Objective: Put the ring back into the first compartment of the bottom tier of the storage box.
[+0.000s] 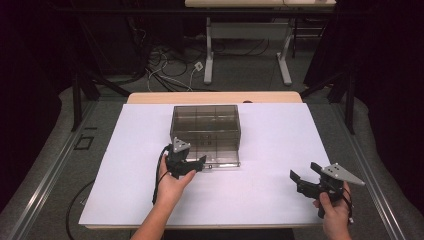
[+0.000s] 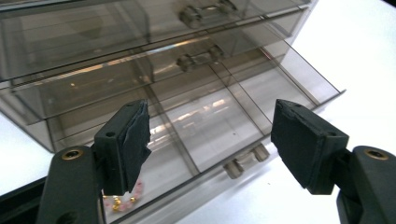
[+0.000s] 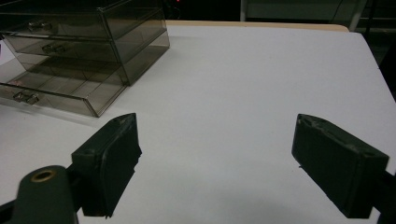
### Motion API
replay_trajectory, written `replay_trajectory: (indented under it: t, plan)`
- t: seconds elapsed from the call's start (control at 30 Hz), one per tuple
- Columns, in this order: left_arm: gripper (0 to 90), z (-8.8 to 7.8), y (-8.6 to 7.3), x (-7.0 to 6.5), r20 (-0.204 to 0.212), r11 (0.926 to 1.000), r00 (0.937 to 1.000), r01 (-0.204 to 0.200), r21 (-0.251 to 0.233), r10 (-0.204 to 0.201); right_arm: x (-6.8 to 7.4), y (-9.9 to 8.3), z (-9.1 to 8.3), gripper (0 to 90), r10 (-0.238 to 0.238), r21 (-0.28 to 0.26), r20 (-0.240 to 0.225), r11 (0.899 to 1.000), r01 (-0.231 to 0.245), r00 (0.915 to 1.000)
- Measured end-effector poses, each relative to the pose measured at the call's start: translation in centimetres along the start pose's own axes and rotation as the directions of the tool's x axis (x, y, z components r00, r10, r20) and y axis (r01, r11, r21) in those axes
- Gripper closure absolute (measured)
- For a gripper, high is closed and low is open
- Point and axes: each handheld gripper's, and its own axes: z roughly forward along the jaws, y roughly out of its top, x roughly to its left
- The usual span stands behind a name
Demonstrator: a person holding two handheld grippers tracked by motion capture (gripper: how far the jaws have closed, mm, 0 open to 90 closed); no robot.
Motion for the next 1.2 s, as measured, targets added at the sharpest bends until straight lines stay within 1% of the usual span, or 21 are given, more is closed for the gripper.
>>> replay_trajectory:
  t: [0.03, 0.1, 0.13, 0.2, 0.23, 0.37, 0.43, 0.47, 0.5, 0.53, 0.63, 0.67, 0.73, 0.83, 0.87, 0.9, 0.93, 1.03, 1.07, 1.2]
  plan:
    - [28.2, 0.0, 0.0, -0.1, 0.002, 1.0000, 1.0000, 0.002, 0.005, -0.002, 0.0, 0.0, 0.0, 14.4, -0.001, 0.000, 0.000, 1.000, 0.001, 1.0000]
    - [28.2, 0.0, 0.1, -0.3, 0.006, 0.9999, 0.9999, -0.015, 0.004, 0.015, 0.1, 0.0, 0.1, 14.4, -0.001, -0.004, -0.003, 1.000, 0.001, 1.0000]
    - [28.2, -0.1, 0.1, -0.4, 0.007, 0.9999, 0.9999, -0.014, 0.007, 0.014, 0.1, 0.0, 0.1, 14.4, -0.001, -0.015, -0.002, 1.000, 0.000, 1.0000]
    - [28.3, -0.1, 0.1, -0.6, 0.008, 0.9998, 0.9998, -0.020, 0.006, 0.020, 0.1, 0.0, 0.1, 14.4, 0.000, -0.013, -0.004, 1.000, 0.000, 1.0000]
    - [28.4, -0.2, 0.1, -0.6, 0.009, 0.9995, 0.9995, -0.030, 0.009, 0.030, 0.1, 0.0, 0.1, 14.4, 0.004, -0.014, -0.006, 1.000, -0.004, 1.0000]
    - [29.9, -0.4, 0.0, -0.9, 0.016, 0.9997, 0.9996, -0.025, 0.002, 0.025, 0.2, 0.0, 0.1, 14.4, 0.008, -0.012, -0.008, 1.000, -0.008, 0.9999]
    - [30.2, -0.5, -0.1, -1.1, 0.021, 0.9998, 0.9996, -0.021, 0.004, 0.020, 0.1, 0.0, 0.1, 14.4, 0.002, -0.011, -0.003, 1.000, -0.002, 1.0000]
    - [30.7, -0.5, -0.2, -1.2, 0.019, 0.9997, 0.9995, -0.026, -0.002, 0.026, 0.1, 0.0, 0.1, 14.4, 0.000, -0.010, -0.002, 1.000, 0.000, 1.0000]
    - [30.9, -0.5, -0.2, -1.3, 0.014, 0.9998, 0.9997, -0.019, -0.002, 0.019, 0.1, 0.0, 0.2, 14.4, 0.000, -0.012, -0.002, 1.000, 0.000, 1.0000]
    - [31.2, -0.5, -0.3, -1.4, 0.019, 0.9996, 0.9994, -0.028, 0.001, 0.028, 0.1, 0.0, 0.1, 14.4, 0.001, -0.008, -0.004, 1.000, -0.001, 1.0000]
    - [33.7, -0.5, -0.5, -1.5, 0.025, 0.9996, 0.9993, -0.029, 0.004, 0.029, 0.2, 0.0, 0.1, 14.4, 0.000, -0.003, -0.008, 1.000, 0.000, 1.0000]
    - [34.0, -0.5, -0.6, -1.6, 0.027, 0.9997, 0.9994, -0.023, 0.005, 0.022, 0.2, 0.0, 0.1, 14.4, -0.001, -0.007, -0.006, 1.000, 0.001, 1.0000]
    - [34.3, -0.5, -0.7, -1.7, 0.032, 0.9997, 0.9992, -0.025, 0.006, 0.025, 0.1, 0.0, 0.1, 14.4, -0.002, -0.002, -0.007, 1.000, 0.002, 1.0000]
    - [35.5, -0.5, -0.9, -1.8, 0.041, 0.9999, 0.9991, -0.013, 0.000, 0.013, 0.1, 0.0, 0.1, 14.4, -0.003, -0.001, -0.009, 1.000, 0.003, 1.0000]
    - [36.0, -0.6, -0.9, -1.8, 0.044, 0.9999, 0.9989, -0.016, 0.002, 0.016, 0.2, 0.0, 0.1, 14.4, 0.000, 0.002, -0.007, 1.000, 0.000, 1.0000]
    - [36.7, -0.5, -1.0, -1.9, 0.044, 0.9999, 0.9989, -0.013, -0.006, 0.014, 0.2, 0.0, 0.1, 14.4, 0.000, 0.002, -0.007, 1.000, 0.000, 1.0000]
    - [36.9, -0.6, -1.1, -2.0, 0.050, 1.0000, 0.9987, -0.005, -0.006, 0.005, 0.1, 0.0, 0.1, 14.4, -0.001, -0.001, -0.009, 1.000, 0.001, 1.0000]
    - [38.6, -0.6, -1.3, -2.0, 0.047, 0.9998, 0.9987, -0.019, -0.004, 0.019, 0.2, 0.0, 0.1, 14.4, 0.000, -0.002, -0.009, 1.000, 0.000, 1.0000]
    - [39.1, -0.7, -1.4, -2.1, 0.052, 1.0000, 0.9986, -0.008, -0.002, 0.008, 0.2, 0.0, 0.1, 14.4, 0.000, -0.002, -0.009, 1.000, 0.000, 1.0000]
    - [41.6, -0.8, -1.6, -2.2, 0.057, 1.0000, 0.9983, -0.009, -0.001, 0.009, 0.1, 0.0, 0.1, 14.4, 0.001, -0.003, -0.007, 1.000, -0.001, 1.0000]
